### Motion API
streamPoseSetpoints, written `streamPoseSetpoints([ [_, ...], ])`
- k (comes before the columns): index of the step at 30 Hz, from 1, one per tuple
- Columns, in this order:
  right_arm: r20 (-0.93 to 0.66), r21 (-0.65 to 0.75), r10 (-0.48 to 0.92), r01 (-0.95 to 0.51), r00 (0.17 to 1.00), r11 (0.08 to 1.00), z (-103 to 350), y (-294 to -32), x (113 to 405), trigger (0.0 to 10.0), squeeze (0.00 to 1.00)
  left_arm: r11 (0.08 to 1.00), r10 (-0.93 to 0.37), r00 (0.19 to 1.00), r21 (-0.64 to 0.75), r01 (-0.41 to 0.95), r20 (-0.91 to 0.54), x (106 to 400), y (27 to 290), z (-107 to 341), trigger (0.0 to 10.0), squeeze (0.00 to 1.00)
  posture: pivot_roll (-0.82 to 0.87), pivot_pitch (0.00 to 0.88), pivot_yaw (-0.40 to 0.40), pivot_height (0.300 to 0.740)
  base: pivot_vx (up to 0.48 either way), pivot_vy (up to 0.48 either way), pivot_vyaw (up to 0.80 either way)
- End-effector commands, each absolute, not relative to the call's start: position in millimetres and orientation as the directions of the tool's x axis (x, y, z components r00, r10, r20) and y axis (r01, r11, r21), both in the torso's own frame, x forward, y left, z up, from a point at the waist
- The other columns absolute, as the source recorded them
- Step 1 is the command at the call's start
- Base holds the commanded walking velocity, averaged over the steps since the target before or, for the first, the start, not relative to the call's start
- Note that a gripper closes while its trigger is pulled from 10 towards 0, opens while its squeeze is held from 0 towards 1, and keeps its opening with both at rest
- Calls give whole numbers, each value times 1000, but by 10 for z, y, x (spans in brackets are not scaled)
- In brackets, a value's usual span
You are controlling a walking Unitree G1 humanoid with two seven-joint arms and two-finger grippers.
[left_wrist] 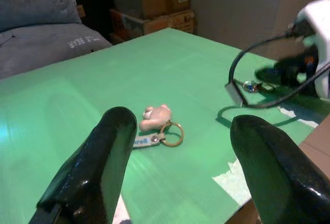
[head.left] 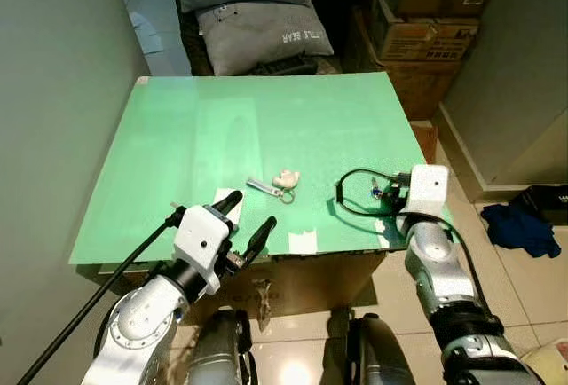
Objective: Hang keys on a hook
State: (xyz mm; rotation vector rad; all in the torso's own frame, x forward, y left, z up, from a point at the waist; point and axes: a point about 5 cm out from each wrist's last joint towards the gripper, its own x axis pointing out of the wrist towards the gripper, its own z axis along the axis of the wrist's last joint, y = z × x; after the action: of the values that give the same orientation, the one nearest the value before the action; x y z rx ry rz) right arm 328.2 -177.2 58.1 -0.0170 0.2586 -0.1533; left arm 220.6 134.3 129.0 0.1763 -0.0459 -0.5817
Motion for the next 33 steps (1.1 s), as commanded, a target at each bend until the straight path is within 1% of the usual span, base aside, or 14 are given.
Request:
streamPoseSetpoints([
  [1, -393, 17, -138, 157, 909, 987, 329, -1753, 3170, 10000, 0, 821, -548, 836, 184, 541, -13, 2175, 1372, 1309, 10000, 0, 152, 174, 50, 646, 0, 0, 0],
  [2, -430, 23, -144, 170, 891, 985, 261, -1744, 3128, 8000, 0, 821, -547, 837, 185, 539, -13, 2170, 1378, 1312, 10000, 0, 153, 175, 49, 646, 0, 0, 0],
  [3, -430, 23, -144, 170, 891, 985, 261, -1744, 3128, 8000, 0, 821, -547, 837, 185, 539, -13, 2170, 1378, 1312, 10000, 0, 153, 175, 49, 646, 0, 0, 0],
  [4, -466, 22, -144, 174, 873, 985, 173, -1716, 3068, 745, 0, 822, -545, 838, 187, 537, -13, 2161, 1385, 1318, 10000, 0, 157, 178, 48, 646, 0, 0, 0],
  [5, -479, 19, -134, 163, 867, 986, 133, -1691, 3036, 0, 0, 823, -544, 839, 189, 536, -13, 2159, 1391, 1321, 10000, 0, 156, 179, 47, 646, 0, 0, 0],
  [11, -515, 29, -125, 164, 848, 986, 41, -1687, 2975, 0, 0, 826, -537, 843, 193, 529, -15, 2172, 1412, 1323, 10000, 0, 152, 181, 47, 646, 0, 0, 0],
  [18, -491, 51, -131, 179, 861, 983, 78, -1754, 3018, 0, 0, 825, -538, 843, 195, 530, -12, 2189, 1397, 1333, 10000, 0, 147, 183, 50, 646, 0, 0, 0],
  [28, -475, 43, -131, 172, 870, 984, 77, -1742, 3013, 0, 0, 827, -537, 844, 191, 528, -10, 2180, 1382, 1328, 10000, 0, 146, 188, 51, 646, 0, 0, 0],
  [30, -451, 52, -123, 164, 884, 985, 112, -1736, 3035, 0, 0, 828, -537, 844, 190, 528, -5, 2193, 1377, 1342, 10000, 0, 139, 191, 49, 646, 0, 0, 0],
  [33, -369, 39, -116, 140, 922, 989, 261, -1720, 3118, 0, 0, 831, -532, 847, 192, 522, -2, 2218, 1391, 1342, 10000, 0, 131, 193, 44, 646, 0, 0, 0],
])
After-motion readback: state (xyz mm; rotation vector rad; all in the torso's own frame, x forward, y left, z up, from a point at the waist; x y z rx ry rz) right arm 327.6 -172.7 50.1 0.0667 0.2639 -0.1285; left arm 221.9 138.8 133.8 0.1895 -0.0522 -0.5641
